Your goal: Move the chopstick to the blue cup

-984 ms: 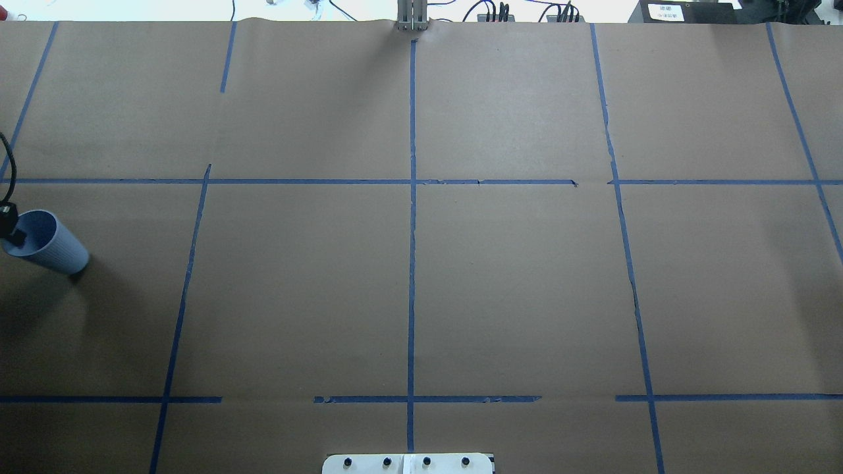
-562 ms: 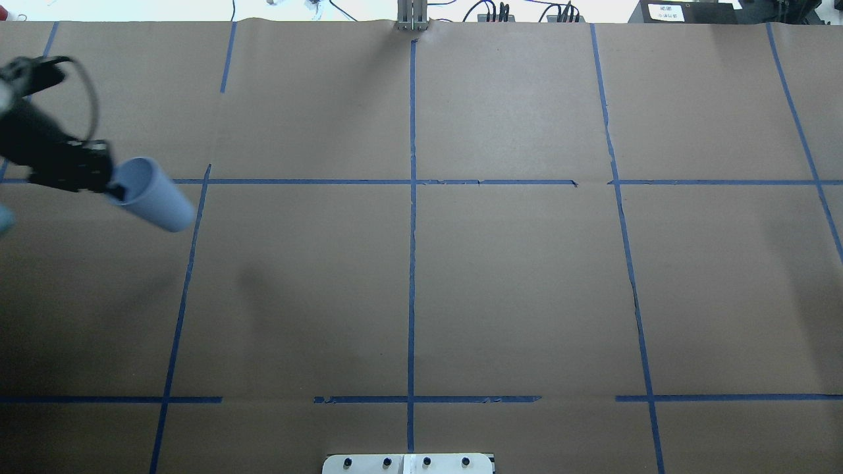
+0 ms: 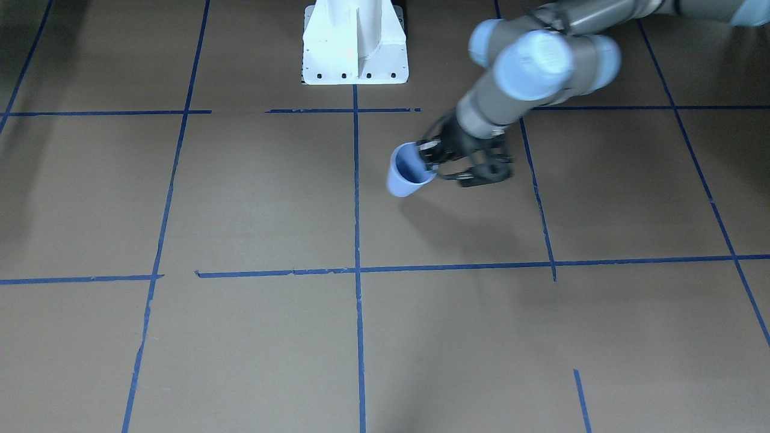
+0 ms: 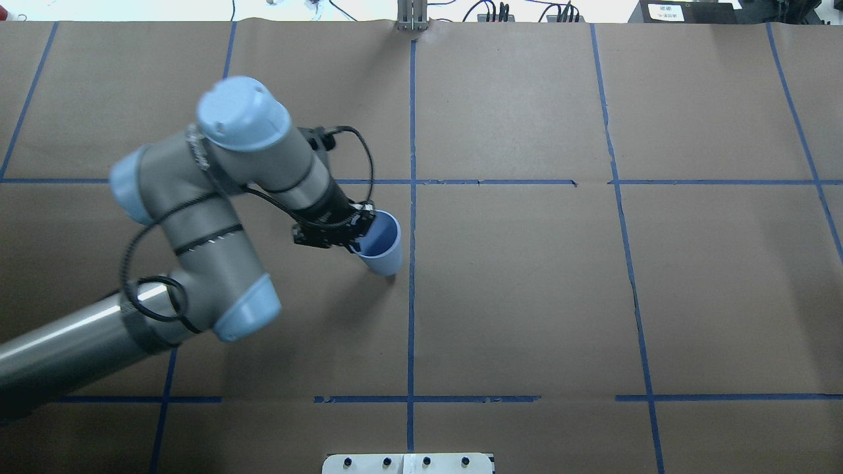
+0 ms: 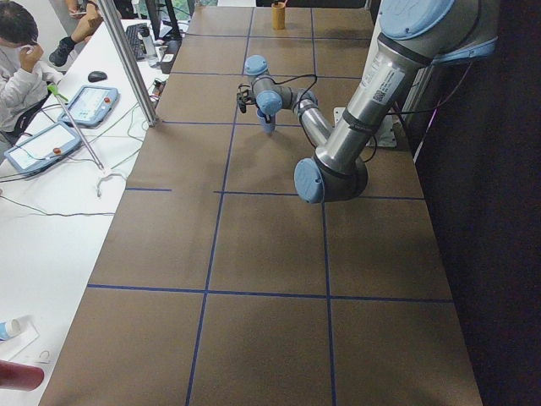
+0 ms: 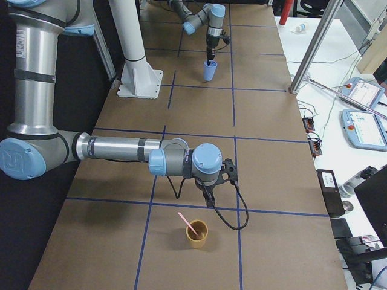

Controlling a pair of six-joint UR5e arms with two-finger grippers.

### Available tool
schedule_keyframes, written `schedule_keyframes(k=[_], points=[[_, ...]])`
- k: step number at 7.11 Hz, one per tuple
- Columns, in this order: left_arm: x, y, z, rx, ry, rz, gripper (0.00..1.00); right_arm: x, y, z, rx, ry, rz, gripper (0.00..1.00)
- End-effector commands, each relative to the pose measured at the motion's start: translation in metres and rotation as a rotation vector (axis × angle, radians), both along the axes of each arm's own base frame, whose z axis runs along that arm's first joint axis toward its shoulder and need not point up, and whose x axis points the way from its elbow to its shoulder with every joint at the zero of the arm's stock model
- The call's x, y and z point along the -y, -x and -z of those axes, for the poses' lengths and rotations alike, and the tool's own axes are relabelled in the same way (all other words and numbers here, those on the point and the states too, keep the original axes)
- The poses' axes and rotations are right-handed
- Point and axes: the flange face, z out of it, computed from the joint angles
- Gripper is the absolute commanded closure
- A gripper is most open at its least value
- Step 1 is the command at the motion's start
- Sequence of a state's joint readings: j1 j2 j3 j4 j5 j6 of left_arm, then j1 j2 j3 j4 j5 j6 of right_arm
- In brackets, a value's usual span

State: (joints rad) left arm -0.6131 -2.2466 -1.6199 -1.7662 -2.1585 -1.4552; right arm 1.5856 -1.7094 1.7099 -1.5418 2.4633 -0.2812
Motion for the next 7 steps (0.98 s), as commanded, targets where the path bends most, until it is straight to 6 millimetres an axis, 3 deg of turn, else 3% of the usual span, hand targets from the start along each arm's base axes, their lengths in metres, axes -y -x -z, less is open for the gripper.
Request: schedule_keyframes(k=[1, 3, 4, 5, 6, 7], points=[[-0.007, -0.039, 0.023, 0.016, -0.039, 0.020, 1.00, 0.000, 0.001, 0.001, 0.006, -0.002, 0.003, 0.00], [-0.010, -0.045, 0.021, 0.022, -0.048, 0.018, 0.96, 0.004, 0.002, 0.005, 0.006, -0.021, 0.004, 0.00], [-0.011, -0.044, 0.023, 0.018, -0.052, 0.018, 0.84, 0.004, 0.002, 0.005, 0.006, -0.022, 0.004, 0.00], [-0.012, -0.042, 0.025, 0.012, -0.054, 0.019, 0.11, 0.004, 0.003, 0.005, 0.006, -0.022, 0.006, 0.00], [-0.015, -0.036, 0.036, -0.016, -0.068, 0.025, 0.00, 0.004, 0.003, 0.005, 0.005, -0.025, 0.006, 0.00], [-0.019, -0.025, 0.048, -0.045, -0.084, 0.030, 0.00, 0.004, 0.003, 0.005, 0.005, -0.027, 0.005, 0.00]])
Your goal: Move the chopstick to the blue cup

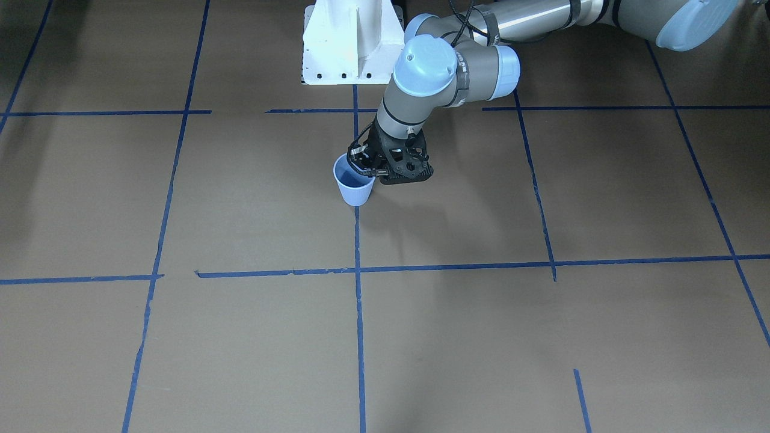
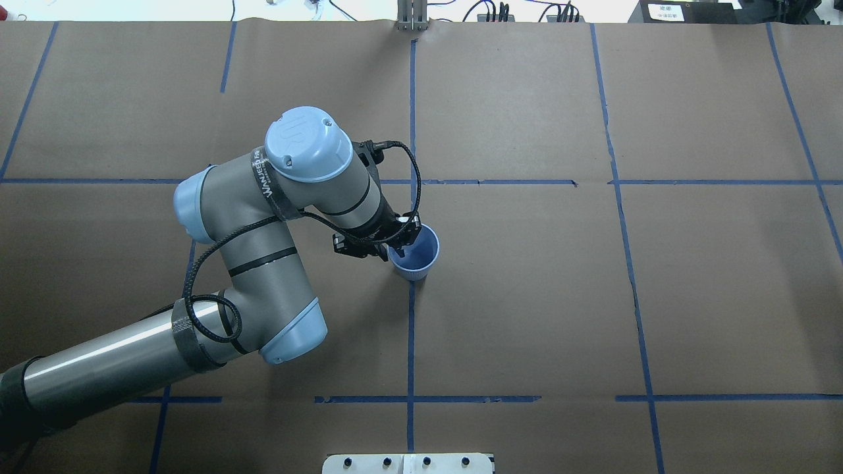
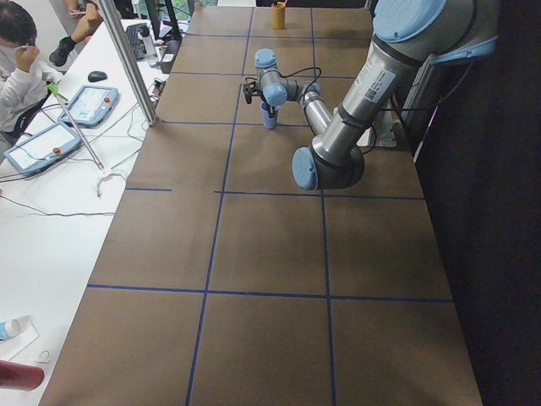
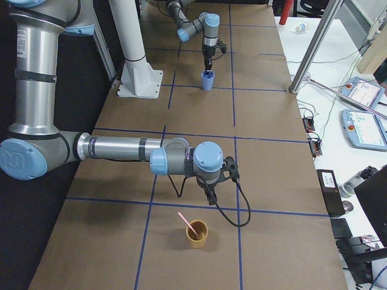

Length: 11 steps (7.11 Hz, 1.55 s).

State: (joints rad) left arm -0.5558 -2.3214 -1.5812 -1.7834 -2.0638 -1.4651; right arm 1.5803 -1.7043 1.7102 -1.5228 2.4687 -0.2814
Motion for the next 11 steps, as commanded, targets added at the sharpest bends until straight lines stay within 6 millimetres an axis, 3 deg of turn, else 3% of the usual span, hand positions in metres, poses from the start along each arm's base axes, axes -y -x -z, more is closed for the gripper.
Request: schedule_keyframes(k=[1, 2, 3, 4, 5, 7, 8, 9, 10, 11], points=[[-0.007, 0.024, 0.026, -0.060, -0.034, 0.013, 0.00, 0.000, 0.000, 0.000, -0.001, -0.002, 0.000, 0.00], [-0.004, 0.058, 0.043, -0.101, -0.061, 0.045, 0.00, 0.000, 0.001, -0.002, 0.000, 0.017, -0.012, 0.00], [-0.005, 0.097, 0.046, -0.136, -0.060, 0.091, 0.00, 0.000, 0.001, 0.002, 0.000, 0.050, -0.050, 0.00], [0.001, 0.128, 0.044, -0.152, -0.067, 0.133, 0.00, -0.001, -0.003, 0.018, -0.046, 0.078, -0.127, 0.01], [0.005, 0.147, 0.043, -0.159, -0.071, 0.158, 0.00, -0.014, -0.011, 0.018, -0.161, 0.089, -0.177, 0.01], [0.004, 0.206, 0.022, -0.166, -0.070, 0.230, 0.00, -0.040, -0.013, -0.011, -0.191, 0.174, -0.181, 0.02], [0.011, 0.225, 0.015, -0.158, -0.068, 0.262, 0.00, -0.055, -0.014, -0.026, -0.197, 0.283, -0.249, 0.06], [0.010, 0.225, -0.011, -0.125, -0.048, 0.259, 0.00, -0.073, -0.013, -0.044, -0.193, 0.373, -0.297, 0.09], [0.008, 0.226, -0.011, -0.128, -0.048, 0.260, 0.00, -0.071, -0.014, -0.046, -0.202, 0.375, -0.300, 0.12], [0.008, 0.228, -0.011, -0.129, -0.049, 0.262, 0.00, -0.070, -0.016, -0.048, -0.220, 0.376, -0.307, 0.23]])
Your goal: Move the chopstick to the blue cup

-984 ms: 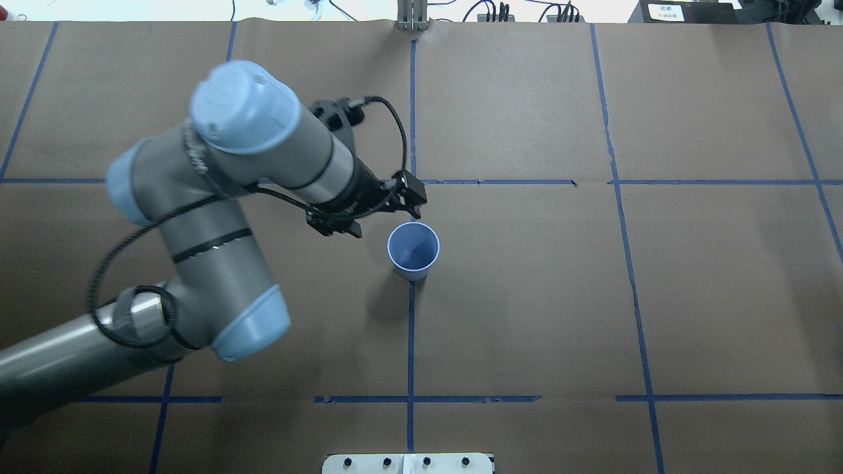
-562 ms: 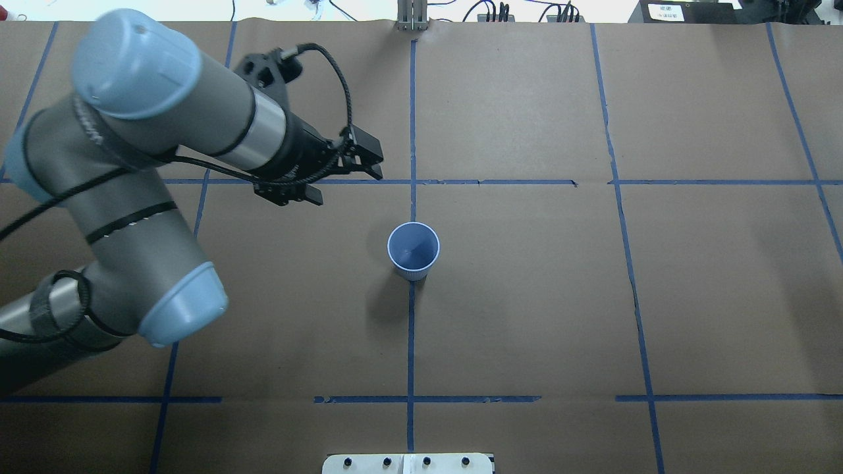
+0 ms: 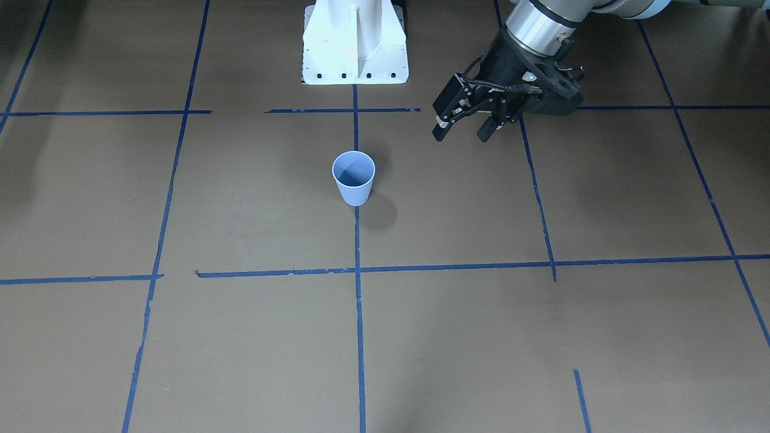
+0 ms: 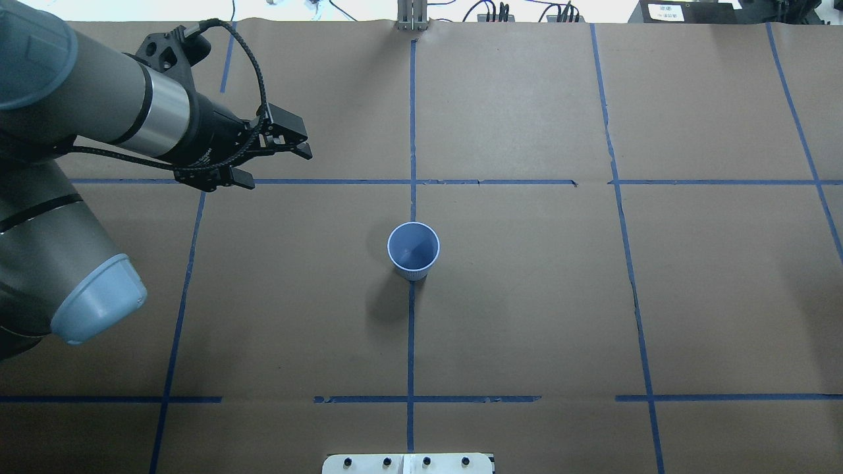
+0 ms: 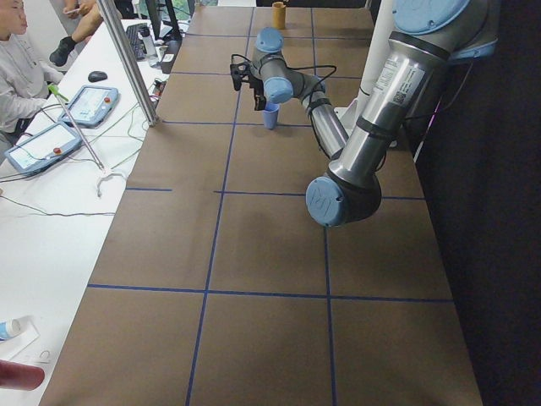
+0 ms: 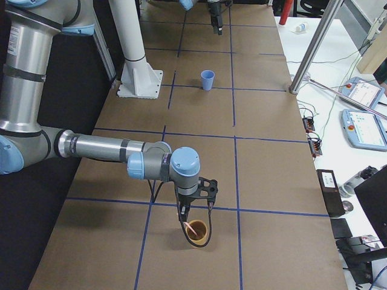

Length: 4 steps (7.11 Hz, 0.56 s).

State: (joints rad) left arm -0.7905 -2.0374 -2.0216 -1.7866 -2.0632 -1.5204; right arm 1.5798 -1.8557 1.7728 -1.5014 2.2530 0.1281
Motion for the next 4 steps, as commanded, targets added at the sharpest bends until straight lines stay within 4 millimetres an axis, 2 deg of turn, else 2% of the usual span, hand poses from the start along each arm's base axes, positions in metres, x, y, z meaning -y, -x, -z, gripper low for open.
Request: schedule_keyframes(k=[1, 3, 4], points=[[-0.001, 0.002, -0.004, 0.002, 0.001, 0.002, 0.00, 0.001, -0.001, -0.004, -0.018, 0.018, -0.018, 0.34], [-0.002, 0.002, -0.005, 0.005, 0.002, 0.000, 0.00, 0.014, -0.003, -0.005, -0.026, 0.010, -0.018, 0.33], [-0.002, 0.001, -0.005, 0.006, 0.003, 0.000, 0.00, 0.022, -0.013, 0.002, -0.046, -0.012, -0.037, 0.33]])
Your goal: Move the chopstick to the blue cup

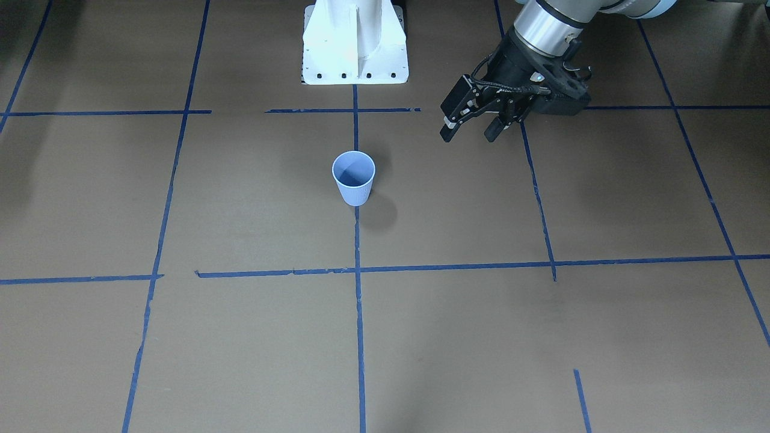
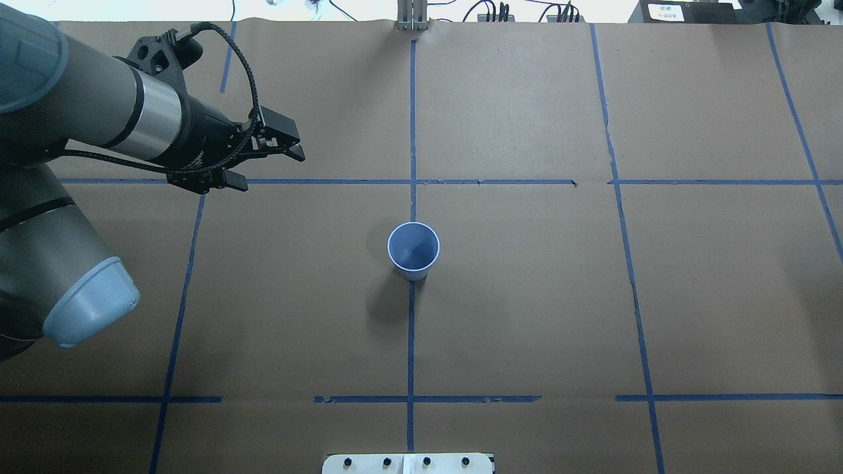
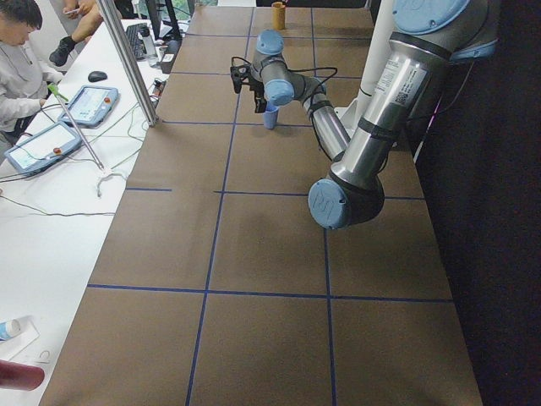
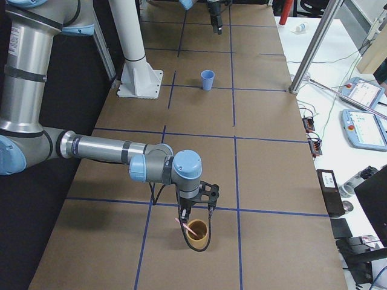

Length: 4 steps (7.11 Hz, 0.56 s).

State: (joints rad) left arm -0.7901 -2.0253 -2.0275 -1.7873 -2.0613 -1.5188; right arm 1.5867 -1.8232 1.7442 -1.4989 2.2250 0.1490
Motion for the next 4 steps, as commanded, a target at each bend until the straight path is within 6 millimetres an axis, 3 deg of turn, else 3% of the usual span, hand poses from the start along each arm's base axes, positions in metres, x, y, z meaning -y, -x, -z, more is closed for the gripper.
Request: schedule_keyframes(k=[1, 2, 4], points=[[0.000, -0.001, -0.002, 0.005, 0.000, 0.003, 0.00, 0.012, -0.009, 0.007, -0.024, -0.023, -0.017, 0.33], [0.001, -0.001, -0.002, 0.008, -0.003, 0.013, 0.00, 0.018, -0.009, 0.011, -0.026, -0.031, -0.019, 0.32], [0.001, -0.001, -0.002, 0.008, -0.004, 0.014, 0.00, 0.007, -0.009, -0.004, -0.033, -0.003, -0.011, 0.29]])
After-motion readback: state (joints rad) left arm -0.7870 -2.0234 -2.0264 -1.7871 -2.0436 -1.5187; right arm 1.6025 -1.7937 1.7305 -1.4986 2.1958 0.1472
